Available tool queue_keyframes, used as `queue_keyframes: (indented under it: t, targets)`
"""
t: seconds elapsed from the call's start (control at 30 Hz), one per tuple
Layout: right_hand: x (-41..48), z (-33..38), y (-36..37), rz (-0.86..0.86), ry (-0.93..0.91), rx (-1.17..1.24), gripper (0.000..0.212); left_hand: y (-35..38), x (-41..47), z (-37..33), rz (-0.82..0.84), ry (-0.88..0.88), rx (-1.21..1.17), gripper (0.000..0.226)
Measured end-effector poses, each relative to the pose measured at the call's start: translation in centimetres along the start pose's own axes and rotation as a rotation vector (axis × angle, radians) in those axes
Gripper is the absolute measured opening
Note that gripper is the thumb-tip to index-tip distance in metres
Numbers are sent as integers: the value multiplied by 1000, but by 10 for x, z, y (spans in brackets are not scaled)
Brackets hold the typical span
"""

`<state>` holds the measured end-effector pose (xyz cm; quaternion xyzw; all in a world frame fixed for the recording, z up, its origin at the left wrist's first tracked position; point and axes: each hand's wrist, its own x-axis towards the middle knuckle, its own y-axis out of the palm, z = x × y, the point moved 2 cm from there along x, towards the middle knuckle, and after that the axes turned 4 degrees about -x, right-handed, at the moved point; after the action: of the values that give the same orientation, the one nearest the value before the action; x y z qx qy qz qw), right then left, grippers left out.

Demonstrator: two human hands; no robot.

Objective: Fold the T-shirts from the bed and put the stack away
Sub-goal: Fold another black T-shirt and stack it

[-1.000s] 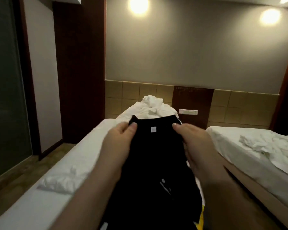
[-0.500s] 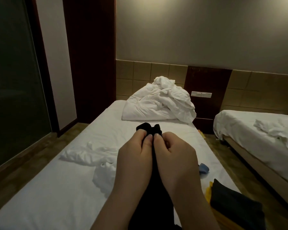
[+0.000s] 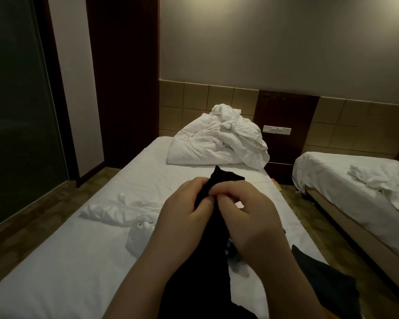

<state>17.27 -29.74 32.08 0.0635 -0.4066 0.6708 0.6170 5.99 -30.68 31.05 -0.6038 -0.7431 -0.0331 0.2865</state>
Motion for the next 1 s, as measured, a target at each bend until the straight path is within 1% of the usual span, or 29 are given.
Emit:
queue_keyframes:
  t: [0.07,0.13,0.17,0.2,0.27,0.3,0.33,0.4,0.43,0.53,0.63,0.73,0.8,0.9,1.0]
  targets:
    - [1,-9,-3,-86,4,55,9,-5,0,-2,25,-29,-68,29]
    - [5,-17,-10,-133,-14,7,26,-11,1,-5,47,-36,-126,32]
    - [10,-20,-14,-116,-35,-43,35,-14,2,-8,63,-14,-128,33]
    - [15,-19,-17,-64,-49,-81,41,-16,4,-11,87,12,-117,35]
    - [28,-17,-22,92,-68,-132,43,-21,13,-19,155,44,-104,35]
    - [35,-16,-23,149,-92,-128,37,-24,19,-23,194,43,-106,34]
    - [42,-14,-26,174,-114,-110,27,-27,26,-28,229,42,-106,32]
    - [58,-11,-33,141,-129,-32,9,-35,41,-35,277,40,-88,30]
    - [67,-8,-37,112,-136,-11,6,-39,50,-39,286,43,-79,29]
    - [93,5,-49,72,-172,-58,15,-48,75,-50,271,86,-18,25]
    - [122,29,-66,96,-191,-156,13,-58,95,-67,208,219,94,29]
    - [151,59,-85,96,-228,-268,19,-67,109,-82,142,333,172,24]
    - [167,77,-99,82,-235,-289,17,-71,115,-88,132,349,151,15]
    - [181,94,-117,62,-225,-282,26,-74,121,-91,112,324,43,26]
    - [185,100,-128,41,-197,-250,33,-68,122,-84,154,272,-53,25]
